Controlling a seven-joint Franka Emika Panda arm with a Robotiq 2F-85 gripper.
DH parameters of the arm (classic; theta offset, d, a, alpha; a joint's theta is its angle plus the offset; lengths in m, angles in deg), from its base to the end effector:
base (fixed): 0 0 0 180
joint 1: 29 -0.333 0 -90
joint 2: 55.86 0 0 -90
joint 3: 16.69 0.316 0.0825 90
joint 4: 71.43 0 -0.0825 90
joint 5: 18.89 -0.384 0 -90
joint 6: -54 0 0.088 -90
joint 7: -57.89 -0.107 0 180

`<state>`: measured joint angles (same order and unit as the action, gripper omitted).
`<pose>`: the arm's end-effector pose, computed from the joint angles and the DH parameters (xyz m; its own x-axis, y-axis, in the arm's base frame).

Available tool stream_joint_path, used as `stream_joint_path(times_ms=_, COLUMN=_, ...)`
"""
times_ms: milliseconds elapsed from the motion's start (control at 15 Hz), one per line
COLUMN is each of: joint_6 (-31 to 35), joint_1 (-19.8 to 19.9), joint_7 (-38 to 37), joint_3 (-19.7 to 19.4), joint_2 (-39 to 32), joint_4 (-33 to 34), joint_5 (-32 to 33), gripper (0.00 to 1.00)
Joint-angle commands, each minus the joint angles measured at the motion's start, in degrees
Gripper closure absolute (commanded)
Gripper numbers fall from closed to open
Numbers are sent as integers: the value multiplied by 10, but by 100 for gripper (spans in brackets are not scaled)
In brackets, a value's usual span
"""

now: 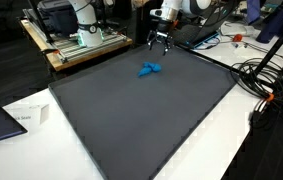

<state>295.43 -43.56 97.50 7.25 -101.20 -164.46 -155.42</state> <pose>0.4689 0.2175 0.2180 0.1581 -0.9147 0.3720 -0.9841 -0.1768 -0.0164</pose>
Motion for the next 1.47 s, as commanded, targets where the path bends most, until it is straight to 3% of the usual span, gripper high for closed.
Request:
stream_joint_path(times_ms=0, joint_6=24, joint_1=36, joint_7=4, joint_3=7, joint_2=-42, joint_4=84, joint_5=-63, gripper=0)
stream_joint_path(times_ms=200, joint_6=24, joint_1=48, joint_7=-11, joint_3=-11, joint_2=-60, joint_4=119, joint_5=-115, gripper=0)
stream_joint_path(times_ms=267, joint_6=22, joint_1=90, joint_7=-56, joint_3=37, joint_2=-72, joint_4=100, joint_5=-79, gripper=0)
stream_joint_path(times_ms=733, joint_6=22, joint_1=164, joint_7=-191, joint_3=101, joint_2=-98, joint_4=103, joint_5=-77, gripper=0)
stream_joint_path(times_ms=1133, joint_6=3, joint_1=180, joint_7=-184, joint_3=106, joint_2=-52, joint_4=91, joint_5=-77, gripper=0)
stream_joint_path(times_ms=1400, joint_6=-46, joint_1=237, joint_7=-157, joint_3=145, joint_2=-23, joint_4=26, joint_5=-77, gripper=0)
